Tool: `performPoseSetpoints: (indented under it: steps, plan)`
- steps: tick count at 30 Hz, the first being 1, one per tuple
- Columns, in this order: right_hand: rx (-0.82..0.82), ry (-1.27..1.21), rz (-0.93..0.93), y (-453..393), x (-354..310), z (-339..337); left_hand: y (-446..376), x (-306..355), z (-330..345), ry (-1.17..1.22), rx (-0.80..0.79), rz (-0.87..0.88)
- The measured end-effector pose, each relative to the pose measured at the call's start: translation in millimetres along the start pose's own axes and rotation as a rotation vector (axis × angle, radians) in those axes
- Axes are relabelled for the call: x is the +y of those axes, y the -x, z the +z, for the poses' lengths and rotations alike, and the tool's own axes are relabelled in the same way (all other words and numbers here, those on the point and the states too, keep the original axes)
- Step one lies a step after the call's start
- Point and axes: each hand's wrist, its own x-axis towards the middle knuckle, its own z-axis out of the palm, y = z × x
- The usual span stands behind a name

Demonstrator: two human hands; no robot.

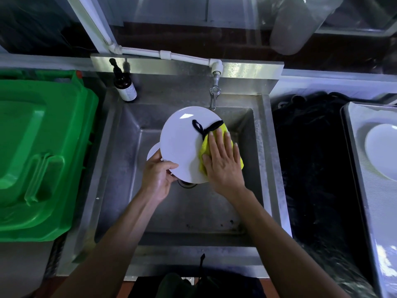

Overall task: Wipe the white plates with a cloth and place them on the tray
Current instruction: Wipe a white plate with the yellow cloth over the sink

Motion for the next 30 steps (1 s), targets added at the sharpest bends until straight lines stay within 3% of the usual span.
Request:
performPoseSetpoints:
  steps: [12, 23, 30]
  plan:
    - [0.043, 0.004, -0.041, -34.3, -15.7, -30.1, 5.1, 14.4, 13.3, -0.122, -0.098, 0.005]
    - [0.01, 0.061, -0.406, -28.2, -40.6, -38.7, 3.5, 14.4, 13.5, -0.184, -0.222, -0.015]
    - [0.029, 0.085, -0.482, -42.4, -44.6, -39.8, 8.3, 17.1, 7.2, -0.2, -0.281, -0.031]
